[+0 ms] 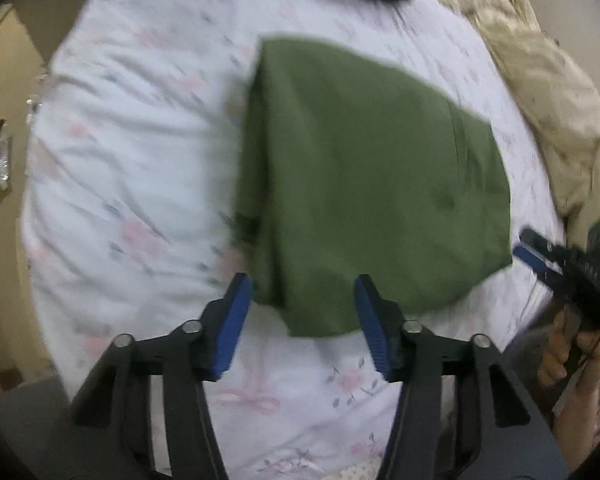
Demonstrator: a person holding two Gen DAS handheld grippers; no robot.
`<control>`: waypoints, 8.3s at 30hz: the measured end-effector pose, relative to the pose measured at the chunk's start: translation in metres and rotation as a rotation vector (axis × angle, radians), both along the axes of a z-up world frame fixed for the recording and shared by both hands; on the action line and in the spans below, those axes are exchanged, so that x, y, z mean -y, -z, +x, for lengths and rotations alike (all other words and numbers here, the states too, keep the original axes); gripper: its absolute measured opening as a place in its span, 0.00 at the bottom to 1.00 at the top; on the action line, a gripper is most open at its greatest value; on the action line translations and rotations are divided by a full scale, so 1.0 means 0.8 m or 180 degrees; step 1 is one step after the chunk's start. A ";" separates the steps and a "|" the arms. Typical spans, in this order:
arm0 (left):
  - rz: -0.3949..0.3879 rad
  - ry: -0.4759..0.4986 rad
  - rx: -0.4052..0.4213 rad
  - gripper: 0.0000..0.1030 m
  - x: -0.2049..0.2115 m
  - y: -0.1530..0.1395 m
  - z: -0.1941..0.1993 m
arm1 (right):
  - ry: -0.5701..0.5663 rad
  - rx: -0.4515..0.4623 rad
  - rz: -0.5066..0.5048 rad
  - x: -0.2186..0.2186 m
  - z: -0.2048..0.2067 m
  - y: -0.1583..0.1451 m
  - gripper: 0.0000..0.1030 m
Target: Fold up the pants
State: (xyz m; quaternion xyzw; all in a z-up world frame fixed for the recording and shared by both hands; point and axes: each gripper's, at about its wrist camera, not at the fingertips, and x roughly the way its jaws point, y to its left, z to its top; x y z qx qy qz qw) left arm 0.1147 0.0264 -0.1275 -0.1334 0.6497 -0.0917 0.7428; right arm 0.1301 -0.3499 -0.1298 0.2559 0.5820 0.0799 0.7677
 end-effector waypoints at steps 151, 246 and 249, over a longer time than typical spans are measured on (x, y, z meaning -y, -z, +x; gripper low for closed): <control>0.0972 0.0004 0.0976 0.57 0.041 0.030 0.104 | -0.0791 0.0779 -0.1264 -0.132 0.078 0.022 0.03; 0.1039 -0.0681 0.2400 0.72 -0.065 -0.159 0.452 | -0.0348 0.1601 -0.0756 -0.120 0.470 -0.151 0.71; 0.0912 -0.0696 0.2542 0.72 -0.046 -0.182 0.393 | -0.0409 0.1761 -0.0691 -0.131 0.424 -0.171 0.75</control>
